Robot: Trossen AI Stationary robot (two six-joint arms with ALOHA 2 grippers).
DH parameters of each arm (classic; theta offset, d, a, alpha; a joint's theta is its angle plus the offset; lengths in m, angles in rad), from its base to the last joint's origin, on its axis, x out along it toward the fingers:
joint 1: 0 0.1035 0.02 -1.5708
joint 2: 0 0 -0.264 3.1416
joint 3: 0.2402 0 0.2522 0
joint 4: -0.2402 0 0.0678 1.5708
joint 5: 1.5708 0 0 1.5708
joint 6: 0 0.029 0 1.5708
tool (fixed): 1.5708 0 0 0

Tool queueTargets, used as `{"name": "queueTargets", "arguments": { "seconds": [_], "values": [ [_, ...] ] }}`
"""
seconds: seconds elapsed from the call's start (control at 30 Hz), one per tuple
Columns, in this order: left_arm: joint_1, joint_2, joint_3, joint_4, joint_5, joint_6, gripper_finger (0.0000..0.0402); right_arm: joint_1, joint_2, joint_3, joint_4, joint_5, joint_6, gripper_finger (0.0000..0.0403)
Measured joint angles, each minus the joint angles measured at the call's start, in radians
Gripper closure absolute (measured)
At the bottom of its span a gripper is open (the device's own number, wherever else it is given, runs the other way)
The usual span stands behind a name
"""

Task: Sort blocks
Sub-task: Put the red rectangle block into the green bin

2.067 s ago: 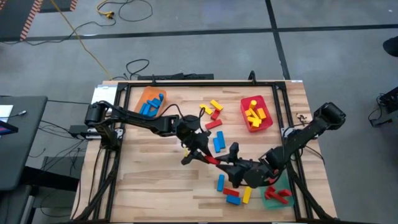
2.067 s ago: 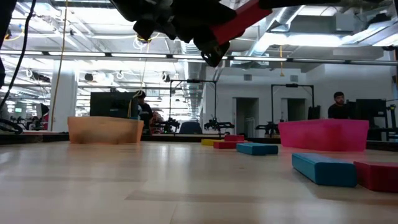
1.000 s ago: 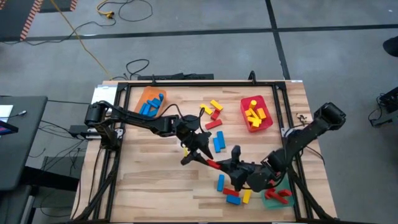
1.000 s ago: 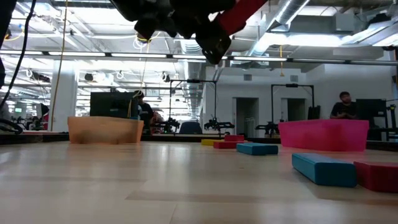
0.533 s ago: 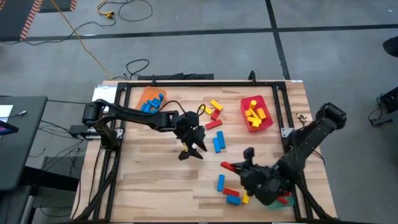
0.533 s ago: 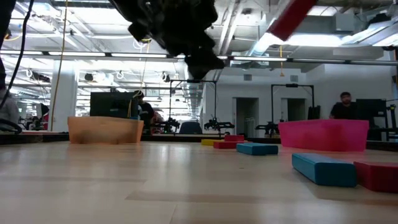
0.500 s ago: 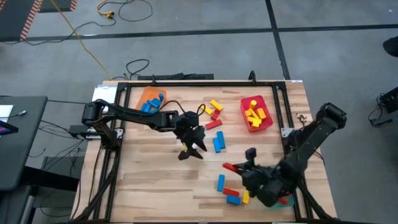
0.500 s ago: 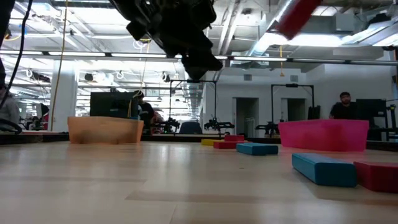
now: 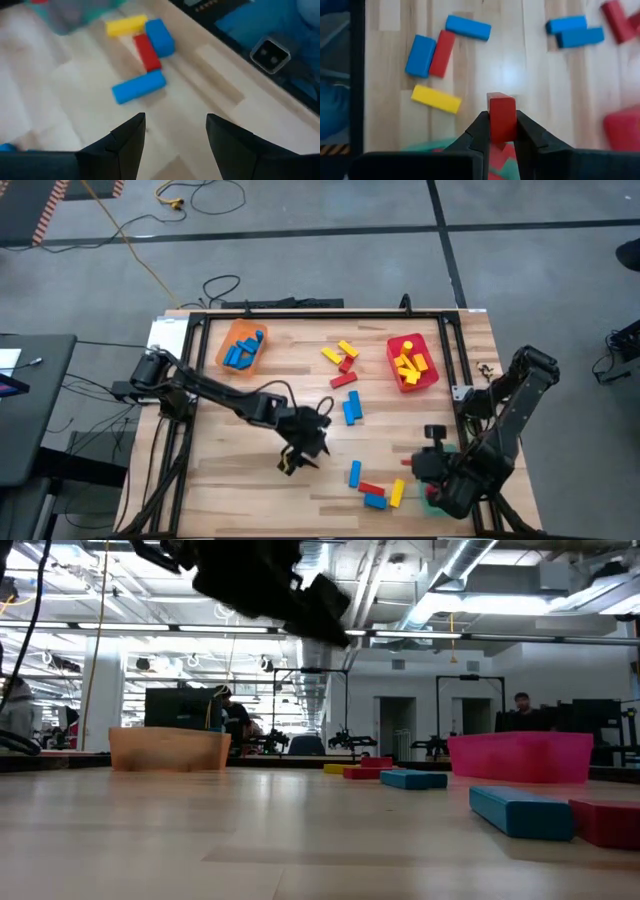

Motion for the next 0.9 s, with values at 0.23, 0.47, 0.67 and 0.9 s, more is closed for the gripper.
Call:
{"name": "queueTargets", "arguments": {
  "seconds": [0.23,0.47,0.67,0.9],
  "values": [
    [-0.031,0.052,-0.002,0.021,-0.126,0.071,0.0196,0.033,0.0,0.04,-0.038,-0.104,0.133,0.0329],
    [-0.031,0.134,-0.002,0.133,-0.128,0.202,0.0196,0.049,0.0,0.043,-0.08,-0.245,0.272,0.0329],
    [-0.025,0.217,0.064,0.165,-0.129,0.343,0.0196,0.049,0.0,0.043,-0.079,-0.303,0.343,0.0329],
    [-0.024,0.308,0.172,0.155,-0.115,0.483,0.0196,0.048,0.0,0.043,-0.078,-0.366,0.442,0.0329]
  ]
}}
